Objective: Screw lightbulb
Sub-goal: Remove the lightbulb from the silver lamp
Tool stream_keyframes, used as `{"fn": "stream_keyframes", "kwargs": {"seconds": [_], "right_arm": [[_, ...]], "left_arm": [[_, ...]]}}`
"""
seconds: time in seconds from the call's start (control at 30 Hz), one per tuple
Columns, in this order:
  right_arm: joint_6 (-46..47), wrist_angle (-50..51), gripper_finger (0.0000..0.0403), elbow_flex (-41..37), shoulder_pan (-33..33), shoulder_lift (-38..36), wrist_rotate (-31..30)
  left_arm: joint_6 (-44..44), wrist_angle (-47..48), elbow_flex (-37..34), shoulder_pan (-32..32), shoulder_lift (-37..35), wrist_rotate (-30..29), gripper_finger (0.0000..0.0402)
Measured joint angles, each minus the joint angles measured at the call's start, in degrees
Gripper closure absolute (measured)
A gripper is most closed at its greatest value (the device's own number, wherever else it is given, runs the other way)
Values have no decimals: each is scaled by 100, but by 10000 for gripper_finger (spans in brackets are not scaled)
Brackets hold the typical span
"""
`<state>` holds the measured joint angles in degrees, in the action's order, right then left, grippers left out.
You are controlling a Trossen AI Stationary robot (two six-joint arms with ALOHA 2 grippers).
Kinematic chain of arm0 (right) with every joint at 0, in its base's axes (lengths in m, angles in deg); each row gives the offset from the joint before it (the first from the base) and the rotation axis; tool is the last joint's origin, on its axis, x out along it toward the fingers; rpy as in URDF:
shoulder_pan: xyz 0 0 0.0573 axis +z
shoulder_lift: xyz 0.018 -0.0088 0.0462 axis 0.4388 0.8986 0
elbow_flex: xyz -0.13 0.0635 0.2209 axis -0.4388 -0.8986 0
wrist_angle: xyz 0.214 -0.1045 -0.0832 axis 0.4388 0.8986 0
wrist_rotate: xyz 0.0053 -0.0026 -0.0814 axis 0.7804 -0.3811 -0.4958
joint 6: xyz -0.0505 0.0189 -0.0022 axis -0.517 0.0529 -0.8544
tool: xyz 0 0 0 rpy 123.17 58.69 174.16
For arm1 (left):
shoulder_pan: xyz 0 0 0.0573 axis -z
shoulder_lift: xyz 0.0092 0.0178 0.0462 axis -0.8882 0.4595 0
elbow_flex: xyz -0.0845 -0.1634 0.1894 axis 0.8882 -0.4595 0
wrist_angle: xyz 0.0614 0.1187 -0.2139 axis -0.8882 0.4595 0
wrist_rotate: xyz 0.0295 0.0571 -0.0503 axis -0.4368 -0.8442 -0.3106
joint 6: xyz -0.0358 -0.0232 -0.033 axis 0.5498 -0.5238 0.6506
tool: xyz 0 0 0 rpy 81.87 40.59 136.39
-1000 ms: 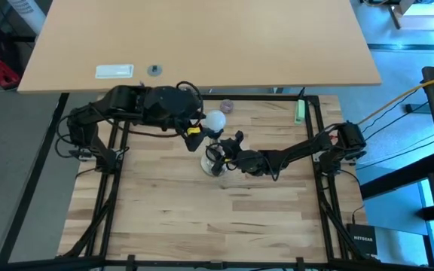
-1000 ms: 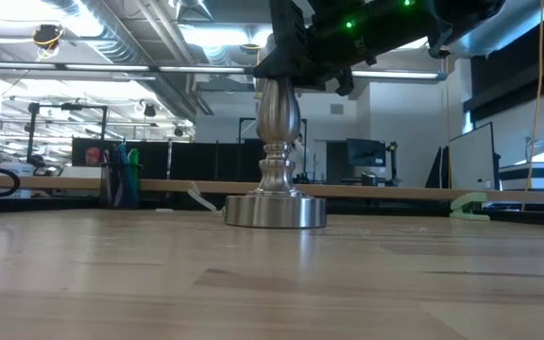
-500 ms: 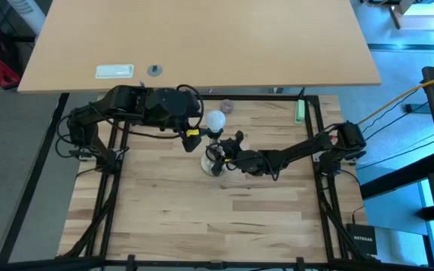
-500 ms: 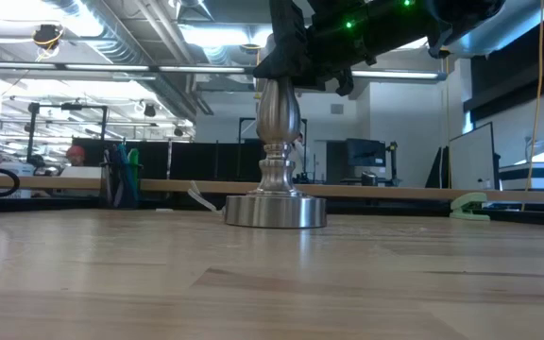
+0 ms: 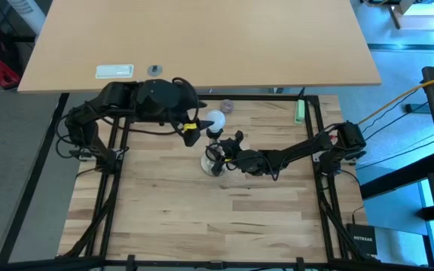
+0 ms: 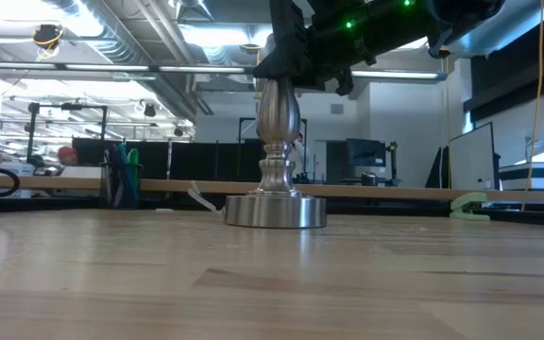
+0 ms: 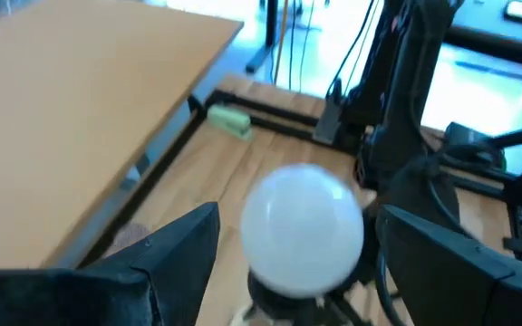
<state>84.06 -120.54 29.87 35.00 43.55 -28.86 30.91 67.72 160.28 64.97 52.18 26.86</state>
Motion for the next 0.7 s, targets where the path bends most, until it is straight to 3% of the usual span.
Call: {"fn": "stream_keyframes", "kwargs": {"seconds": [0.3, 0.57, 0.7], "right_arm": [[-80, -11, 265, 0, 0, 0, 43], [-108, -15, 265, -2, -2, 0, 84], [-115, -15, 265, 0, -2, 0, 86]], "left_arm": [[-566, -742, -2, -29, 25, 9, 114], [-29, 31, -8, -424, 116, 1022, 66], [-37, 15, -9, -531, 98, 985, 49]]}}
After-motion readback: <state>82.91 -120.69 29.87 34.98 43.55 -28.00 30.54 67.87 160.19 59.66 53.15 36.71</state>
